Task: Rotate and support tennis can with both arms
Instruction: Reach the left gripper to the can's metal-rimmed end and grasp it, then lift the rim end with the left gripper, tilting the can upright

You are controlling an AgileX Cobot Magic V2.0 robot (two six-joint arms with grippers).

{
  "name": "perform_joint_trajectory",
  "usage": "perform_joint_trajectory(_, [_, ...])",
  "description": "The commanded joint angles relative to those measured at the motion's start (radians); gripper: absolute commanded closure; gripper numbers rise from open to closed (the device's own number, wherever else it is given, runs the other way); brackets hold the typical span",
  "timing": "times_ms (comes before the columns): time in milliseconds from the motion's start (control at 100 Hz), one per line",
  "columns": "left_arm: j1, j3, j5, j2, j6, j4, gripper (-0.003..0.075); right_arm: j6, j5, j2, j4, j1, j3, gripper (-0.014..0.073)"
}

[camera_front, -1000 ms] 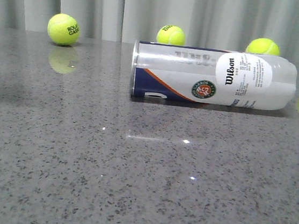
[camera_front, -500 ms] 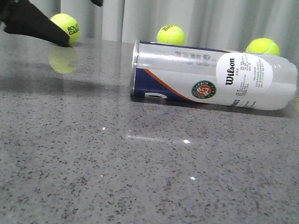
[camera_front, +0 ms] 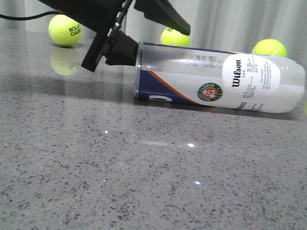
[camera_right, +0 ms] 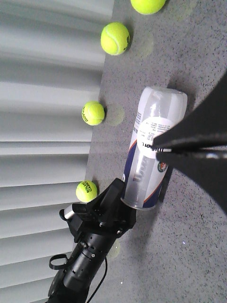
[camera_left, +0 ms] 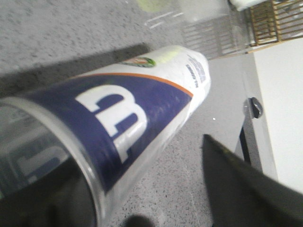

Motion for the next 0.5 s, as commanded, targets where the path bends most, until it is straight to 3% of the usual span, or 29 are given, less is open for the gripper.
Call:
perform_joint_trajectory(0, [-0.006,-0.034,0.053,-0.045,0.017,-0.101,0.0513,-0.003,-0.073,0.011,-0.001,-0.007,-0.022,0.0653])
perform_joint_trajectory(150, [-0.006,-0.034,0.090,-0.045,0.054,-0.144,0.0741,-0.003,-0.073,0.011,-0.001,-0.007,-0.022,0.0653])
perform_joint_trajectory(300, [-0.006,-0.034,0.128,-0.045,0.076,-0.170,0.0739,-0.003,-0.073,0.011,-0.001,-0.007,-0.022,0.0653])
perform_joint_trajectory(490, [-0.006,-0.040,0.198,-0.062,0.219,-0.235,0.0739,-0.003,-0.073,0.011,-0.001,-0.007,-0.022,0.0653])
